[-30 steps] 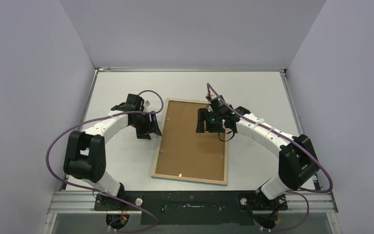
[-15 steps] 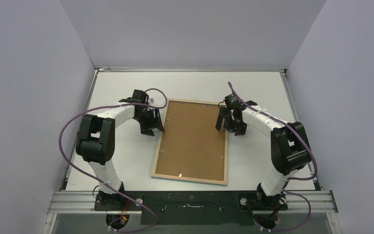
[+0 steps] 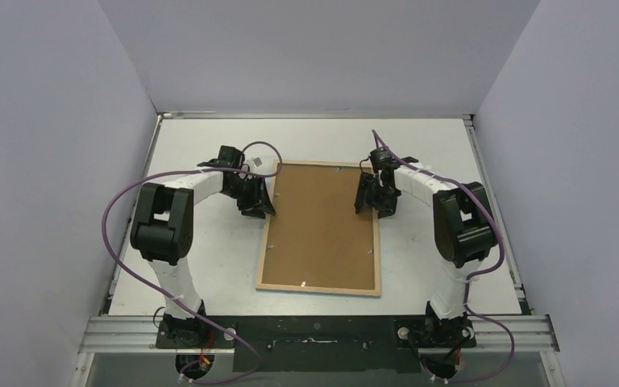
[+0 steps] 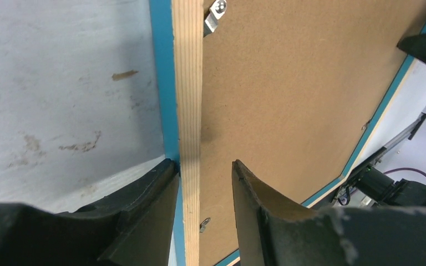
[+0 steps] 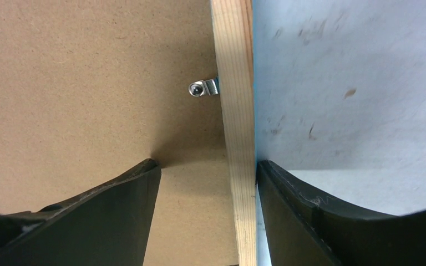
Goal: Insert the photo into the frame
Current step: Adjust the photo frame at the center of the board, then turn over the photo frame at the center of the board.
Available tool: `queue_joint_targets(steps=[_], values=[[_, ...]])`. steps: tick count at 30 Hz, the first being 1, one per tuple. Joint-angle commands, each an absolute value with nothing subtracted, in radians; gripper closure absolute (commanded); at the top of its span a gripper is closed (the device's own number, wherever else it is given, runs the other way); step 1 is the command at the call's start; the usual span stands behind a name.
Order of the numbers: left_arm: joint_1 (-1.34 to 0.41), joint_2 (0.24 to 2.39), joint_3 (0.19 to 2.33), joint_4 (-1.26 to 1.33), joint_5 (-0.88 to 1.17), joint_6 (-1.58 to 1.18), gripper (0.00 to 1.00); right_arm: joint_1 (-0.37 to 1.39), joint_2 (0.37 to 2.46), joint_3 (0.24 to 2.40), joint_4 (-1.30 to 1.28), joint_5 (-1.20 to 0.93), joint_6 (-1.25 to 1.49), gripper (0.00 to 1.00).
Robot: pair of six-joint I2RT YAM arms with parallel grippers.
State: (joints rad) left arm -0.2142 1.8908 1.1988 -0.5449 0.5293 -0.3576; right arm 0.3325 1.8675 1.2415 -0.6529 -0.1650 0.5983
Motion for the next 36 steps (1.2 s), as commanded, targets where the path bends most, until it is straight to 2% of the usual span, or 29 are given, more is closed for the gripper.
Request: queue_joint_targets(steps=[1,6,11,13,17,26,33,36], values=[[-0.260,1.936,1.236,-0.381,0.771,-0.371,0.62,0.345,1.905,1.362,-0.531,-0.245,0.572,0.37],[-0.277,1.941,1.260,-0.368,0.707,-0.400,0.63,0.344,1.932,1.471,-0.589,-0.105,0.545,0.33],[-0.198,1.836,1.189,-0.375,0.521,-0.456,0.62,0.379,1.880,1.526,-0.769,0.335,0.591,0.21],[-0.157,1.765,1.141,-0.357,0.482,-0.467,0.57,0.413,1.850,1.534,-0.768,0.400,0.590,0.19],[-0.082,1.644,1.073,-0.357,0.458,-0.472,0.50,0.539,1.859,1.602,-0.764,0.384,0.591,0.19],[0.034,1.454,0.965,-0.446,0.286,-0.503,0.47,0.811,2.046,1.802,-0.678,0.184,0.695,0.24],[0.074,1.387,0.902,-0.467,0.265,-0.552,0.47,0.910,2.199,1.948,-0.737,0.142,0.738,0.33],[0.079,1.367,0.889,-0.471,0.266,-0.556,0.46,0.928,2.242,1.996,-0.786,0.162,0.749,0.41]])
